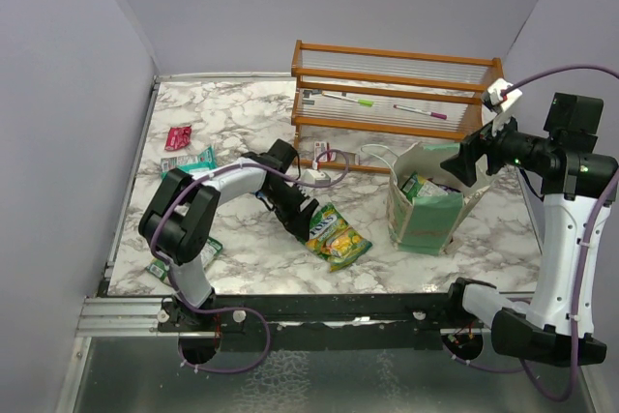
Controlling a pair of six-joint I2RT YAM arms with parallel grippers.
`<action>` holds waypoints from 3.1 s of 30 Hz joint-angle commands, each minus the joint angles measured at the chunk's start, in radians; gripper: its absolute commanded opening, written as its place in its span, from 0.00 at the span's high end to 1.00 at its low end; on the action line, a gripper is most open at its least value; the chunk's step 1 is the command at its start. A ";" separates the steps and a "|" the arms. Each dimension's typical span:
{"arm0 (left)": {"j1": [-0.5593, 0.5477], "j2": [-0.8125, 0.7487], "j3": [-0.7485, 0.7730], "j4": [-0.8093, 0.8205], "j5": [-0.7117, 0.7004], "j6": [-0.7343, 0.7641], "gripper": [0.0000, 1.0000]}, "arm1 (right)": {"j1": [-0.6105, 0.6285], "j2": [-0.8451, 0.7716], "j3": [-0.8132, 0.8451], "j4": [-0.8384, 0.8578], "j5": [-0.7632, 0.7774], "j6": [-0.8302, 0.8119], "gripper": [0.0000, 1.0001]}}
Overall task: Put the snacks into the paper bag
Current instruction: Pick up the snack from the center of the board, then place the snack in the paper bag.
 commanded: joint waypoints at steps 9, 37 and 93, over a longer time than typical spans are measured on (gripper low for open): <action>-0.031 -0.027 -0.116 0.159 0.042 -0.022 0.49 | 0.004 -0.017 -0.017 0.023 0.010 0.022 0.03; -0.031 -0.333 -0.033 0.026 0.042 0.211 1.00 | 0.004 0.022 0.001 0.068 -0.146 0.064 0.09; -0.060 -0.143 1.033 0.278 0.016 -0.584 1.00 | 0.539 0.253 0.100 0.751 0.101 0.220 0.00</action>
